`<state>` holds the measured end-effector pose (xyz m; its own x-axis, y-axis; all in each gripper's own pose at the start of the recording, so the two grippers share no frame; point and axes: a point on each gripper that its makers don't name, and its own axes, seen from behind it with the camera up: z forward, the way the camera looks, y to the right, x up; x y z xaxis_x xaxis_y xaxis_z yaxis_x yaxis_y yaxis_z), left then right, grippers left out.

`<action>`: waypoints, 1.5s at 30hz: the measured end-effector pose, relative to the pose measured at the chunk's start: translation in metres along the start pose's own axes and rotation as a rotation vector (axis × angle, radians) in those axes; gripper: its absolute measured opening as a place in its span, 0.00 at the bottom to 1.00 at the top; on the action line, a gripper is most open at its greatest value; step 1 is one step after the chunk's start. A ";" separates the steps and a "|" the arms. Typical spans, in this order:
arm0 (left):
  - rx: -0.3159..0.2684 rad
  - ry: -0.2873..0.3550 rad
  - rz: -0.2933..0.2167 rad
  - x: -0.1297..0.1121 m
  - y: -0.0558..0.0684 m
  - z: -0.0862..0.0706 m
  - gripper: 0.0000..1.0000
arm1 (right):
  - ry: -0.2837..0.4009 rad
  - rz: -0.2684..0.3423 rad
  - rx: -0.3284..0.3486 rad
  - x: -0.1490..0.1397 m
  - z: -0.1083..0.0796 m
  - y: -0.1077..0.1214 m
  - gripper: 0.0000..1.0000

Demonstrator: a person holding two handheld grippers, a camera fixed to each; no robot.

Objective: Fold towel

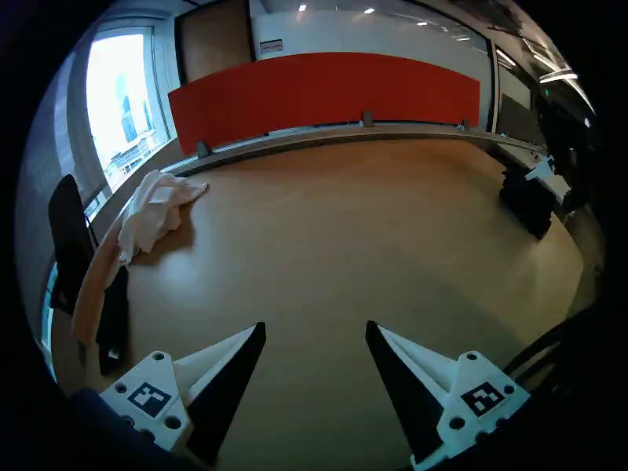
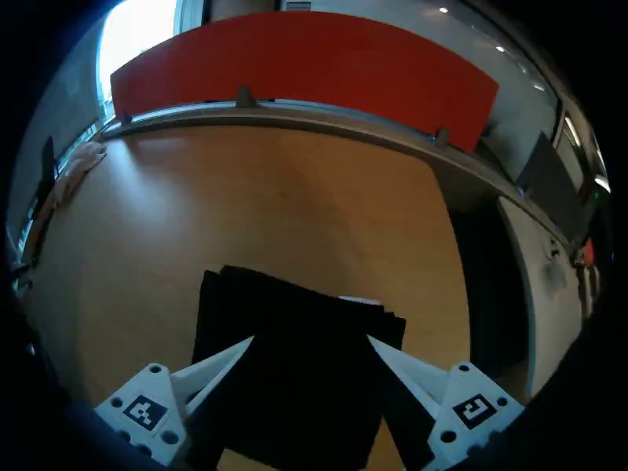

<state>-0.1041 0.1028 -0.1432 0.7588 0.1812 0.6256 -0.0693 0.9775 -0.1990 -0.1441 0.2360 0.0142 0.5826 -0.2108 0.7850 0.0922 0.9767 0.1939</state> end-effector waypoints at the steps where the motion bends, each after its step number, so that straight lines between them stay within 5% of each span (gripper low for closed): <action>1: 0.000 0.001 0.000 0.000 0.000 0.000 0.94 | 0.003 0.000 0.001 0.001 -0.001 0.000 0.91; 18: -0.011 0.013 -0.005 0.005 0.001 0.002 0.94 | 0.053 0.014 -0.003 0.010 -0.025 -0.006 0.91; 45: -0.048 0.027 0.013 0.007 0.008 0.001 0.94 | 0.030 0.050 -0.011 -0.054 -0.060 -0.029 0.91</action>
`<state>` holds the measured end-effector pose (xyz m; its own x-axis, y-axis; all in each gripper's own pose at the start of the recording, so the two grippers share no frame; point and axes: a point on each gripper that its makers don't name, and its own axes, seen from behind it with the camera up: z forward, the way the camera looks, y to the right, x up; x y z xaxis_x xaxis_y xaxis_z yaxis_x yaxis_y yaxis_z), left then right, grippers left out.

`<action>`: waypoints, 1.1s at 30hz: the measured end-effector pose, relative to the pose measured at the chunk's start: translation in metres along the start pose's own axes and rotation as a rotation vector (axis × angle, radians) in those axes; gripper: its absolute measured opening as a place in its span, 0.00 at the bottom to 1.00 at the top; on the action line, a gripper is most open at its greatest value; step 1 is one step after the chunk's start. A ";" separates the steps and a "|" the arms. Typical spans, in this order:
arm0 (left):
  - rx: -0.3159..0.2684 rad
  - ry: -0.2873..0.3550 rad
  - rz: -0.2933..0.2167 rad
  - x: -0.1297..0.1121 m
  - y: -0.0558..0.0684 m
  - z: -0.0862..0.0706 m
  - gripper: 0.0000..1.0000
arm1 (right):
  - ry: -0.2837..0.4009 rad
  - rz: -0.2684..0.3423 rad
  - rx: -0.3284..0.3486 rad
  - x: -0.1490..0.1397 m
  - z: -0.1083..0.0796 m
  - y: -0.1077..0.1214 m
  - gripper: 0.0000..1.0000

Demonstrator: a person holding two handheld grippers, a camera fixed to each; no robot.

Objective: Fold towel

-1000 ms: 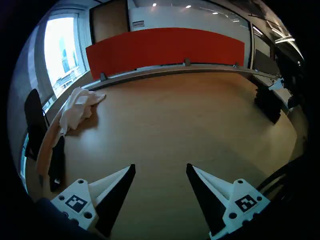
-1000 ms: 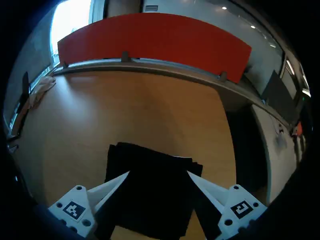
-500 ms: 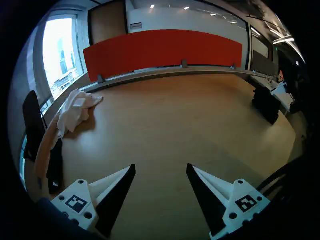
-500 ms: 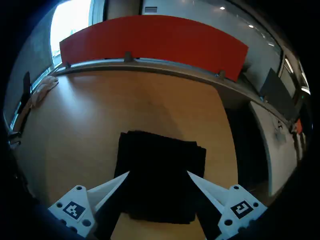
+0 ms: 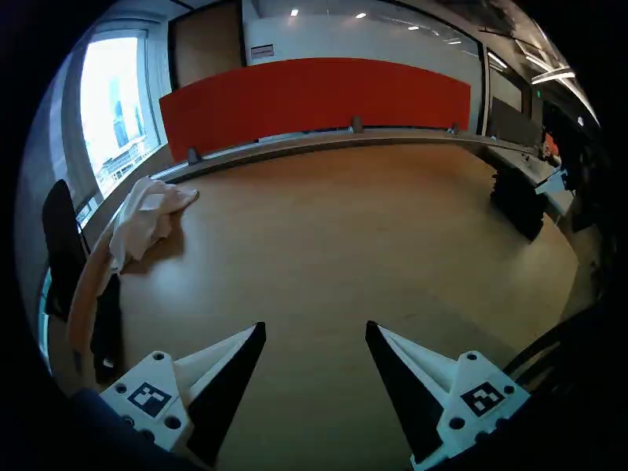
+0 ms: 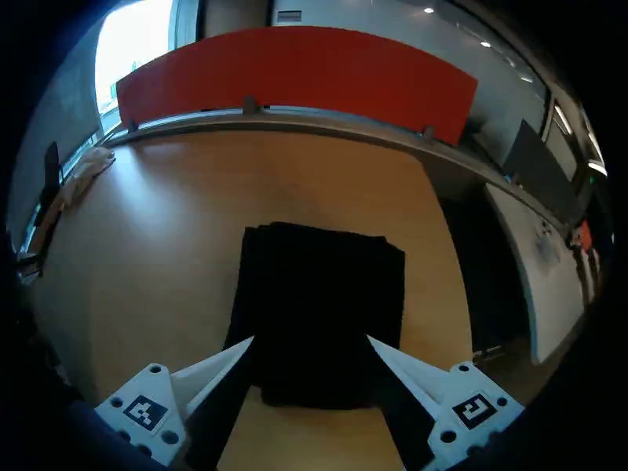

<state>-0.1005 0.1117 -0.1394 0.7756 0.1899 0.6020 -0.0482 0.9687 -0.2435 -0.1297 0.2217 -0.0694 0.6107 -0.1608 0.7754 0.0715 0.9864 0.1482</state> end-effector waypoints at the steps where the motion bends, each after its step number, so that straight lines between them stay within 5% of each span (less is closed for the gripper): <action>1: 0.000 0.000 0.001 0.000 0.000 0.000 0.94 | -0.003 0.000 -0.001 -0.002 0.001 0.000 0.91; 15: 0.007 0.000 0.007 -0.002 -0.003 -0.006 0.94 | -0.038 0.008 -0.005 -0.025 0.009 0.003 0.91; 27: 0.008 0.007 0.000 -0.001 -0.002 -0.007 0.94 | 0.014 0.030 -0.010 -0.008 -0.004 0.003 0.91; 33: 0.009 0.009 -0.013 -0.001 -0.004 -0.007 0.94 | 0.099 0.050 -0.024 0.013 -0.015 0.001 0.91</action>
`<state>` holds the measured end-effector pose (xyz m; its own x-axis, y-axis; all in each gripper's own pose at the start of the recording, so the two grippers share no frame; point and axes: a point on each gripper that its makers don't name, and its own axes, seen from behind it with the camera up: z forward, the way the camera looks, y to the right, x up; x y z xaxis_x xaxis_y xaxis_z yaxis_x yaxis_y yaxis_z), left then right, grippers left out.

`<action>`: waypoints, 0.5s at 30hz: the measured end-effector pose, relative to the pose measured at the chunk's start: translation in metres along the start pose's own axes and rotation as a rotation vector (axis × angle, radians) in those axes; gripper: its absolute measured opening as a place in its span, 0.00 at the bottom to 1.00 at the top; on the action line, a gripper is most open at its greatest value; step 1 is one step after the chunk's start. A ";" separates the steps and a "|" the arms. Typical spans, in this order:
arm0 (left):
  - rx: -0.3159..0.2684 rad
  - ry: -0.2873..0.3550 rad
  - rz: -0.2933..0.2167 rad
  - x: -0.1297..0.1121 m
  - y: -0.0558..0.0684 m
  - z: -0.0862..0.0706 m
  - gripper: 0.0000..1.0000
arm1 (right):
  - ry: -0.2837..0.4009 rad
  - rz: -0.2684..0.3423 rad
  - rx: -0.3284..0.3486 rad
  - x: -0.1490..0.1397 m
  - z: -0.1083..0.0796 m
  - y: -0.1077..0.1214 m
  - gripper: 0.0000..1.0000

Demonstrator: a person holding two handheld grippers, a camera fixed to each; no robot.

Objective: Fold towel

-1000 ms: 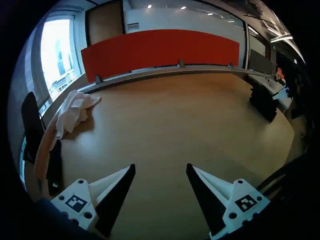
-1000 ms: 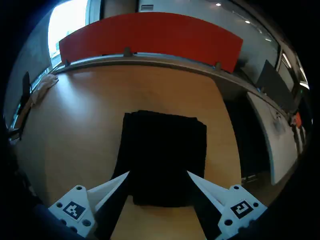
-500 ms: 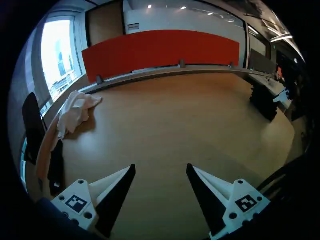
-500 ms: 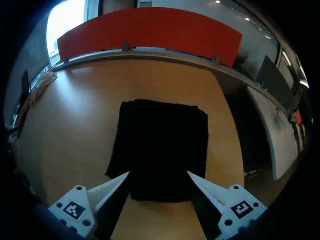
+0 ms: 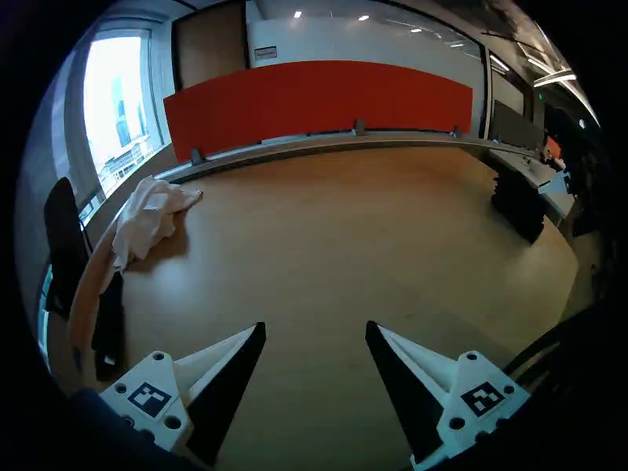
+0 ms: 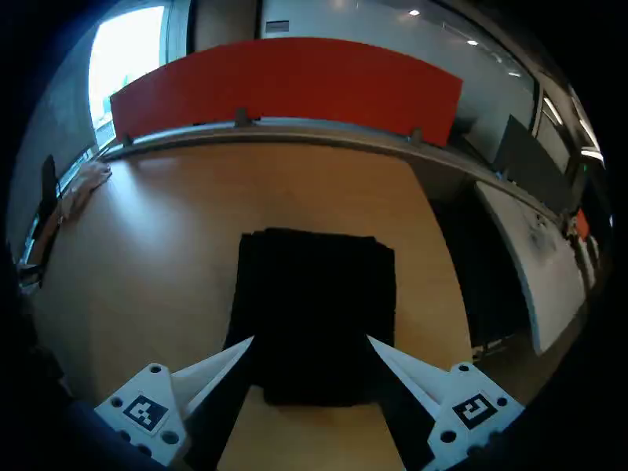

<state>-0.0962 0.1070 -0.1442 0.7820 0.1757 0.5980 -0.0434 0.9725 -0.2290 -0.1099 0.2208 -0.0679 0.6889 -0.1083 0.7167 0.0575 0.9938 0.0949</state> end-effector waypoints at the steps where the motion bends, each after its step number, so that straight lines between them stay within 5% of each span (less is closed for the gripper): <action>1: 0.000 0.001 -0.001 0.000 0.000 0.000 0.94 | 0.020 0.004 -0.002 0.005 -0.002 -0.001 0.91; 15: 0.011 0.005 -0.027 0.002 -0.007 -0.001 0.94 | 0.245 0.021 -0.057 0.067 -0.030 -0.008 0.91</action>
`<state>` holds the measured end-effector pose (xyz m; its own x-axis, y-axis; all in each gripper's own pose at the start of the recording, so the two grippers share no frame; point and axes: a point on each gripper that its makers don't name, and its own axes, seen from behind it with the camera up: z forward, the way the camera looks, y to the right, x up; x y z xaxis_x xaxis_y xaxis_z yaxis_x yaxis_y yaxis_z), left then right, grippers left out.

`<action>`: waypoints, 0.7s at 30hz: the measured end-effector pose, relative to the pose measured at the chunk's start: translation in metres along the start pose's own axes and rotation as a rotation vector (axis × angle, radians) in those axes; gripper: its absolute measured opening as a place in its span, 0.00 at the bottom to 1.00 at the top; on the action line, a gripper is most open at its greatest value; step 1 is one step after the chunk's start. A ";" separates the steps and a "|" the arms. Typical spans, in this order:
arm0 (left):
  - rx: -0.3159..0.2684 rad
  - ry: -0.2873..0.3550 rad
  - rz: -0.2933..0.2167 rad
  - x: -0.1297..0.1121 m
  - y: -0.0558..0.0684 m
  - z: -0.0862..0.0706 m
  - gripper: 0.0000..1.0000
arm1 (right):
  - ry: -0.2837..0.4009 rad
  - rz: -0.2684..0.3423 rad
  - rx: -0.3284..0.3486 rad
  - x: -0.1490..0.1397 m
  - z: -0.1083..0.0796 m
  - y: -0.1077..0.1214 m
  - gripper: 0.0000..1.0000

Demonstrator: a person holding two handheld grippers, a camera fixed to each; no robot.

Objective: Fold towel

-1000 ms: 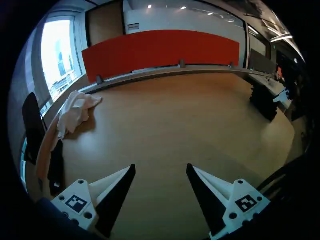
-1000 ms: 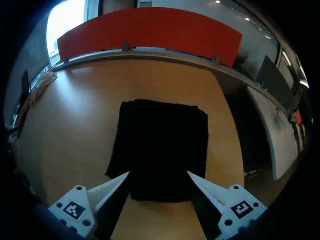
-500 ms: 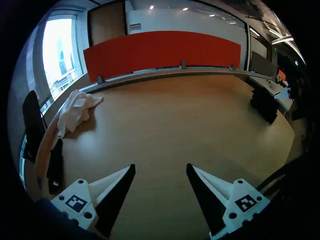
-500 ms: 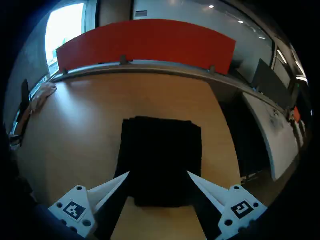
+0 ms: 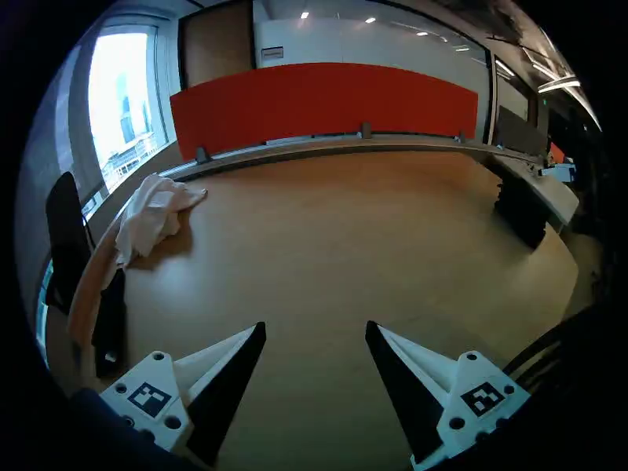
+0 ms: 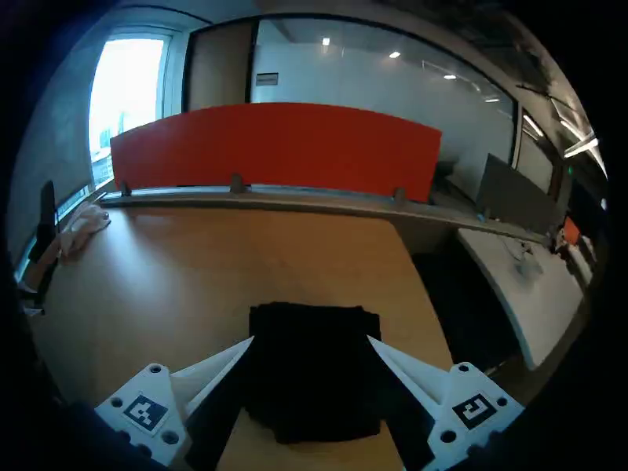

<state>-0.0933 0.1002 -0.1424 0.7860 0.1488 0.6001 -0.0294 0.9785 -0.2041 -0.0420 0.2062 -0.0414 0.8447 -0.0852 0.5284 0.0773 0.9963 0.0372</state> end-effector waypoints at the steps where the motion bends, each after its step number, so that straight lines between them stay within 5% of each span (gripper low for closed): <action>1: 0.000 -0.001 -0.004 0.000 0.000 0.000 0.94 | 0.014 0.001 -0.004 0.004 -0.001 -0.001 0.91; 15: 0.005 -0.001 -0.026 -0.002 -0.001 -0.001 0.94 | 0.287 0.008 -0.112 0.070 -0.029 -0.002 0.90; 21: 0.004 0.002 -0.021 -0.002 0.000 0.000 0.94 | 0.304 -0.002 -0.114 0.071 -0.029 -0.010 0.90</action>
<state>-0.0949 0.0998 -0.1436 0.7874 0.1277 0.6031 -0.0153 0.9821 -0.1879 0.0326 0.1903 -0.0283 0.9626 -0.1032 0.2505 0.1236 0.9901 -0.0668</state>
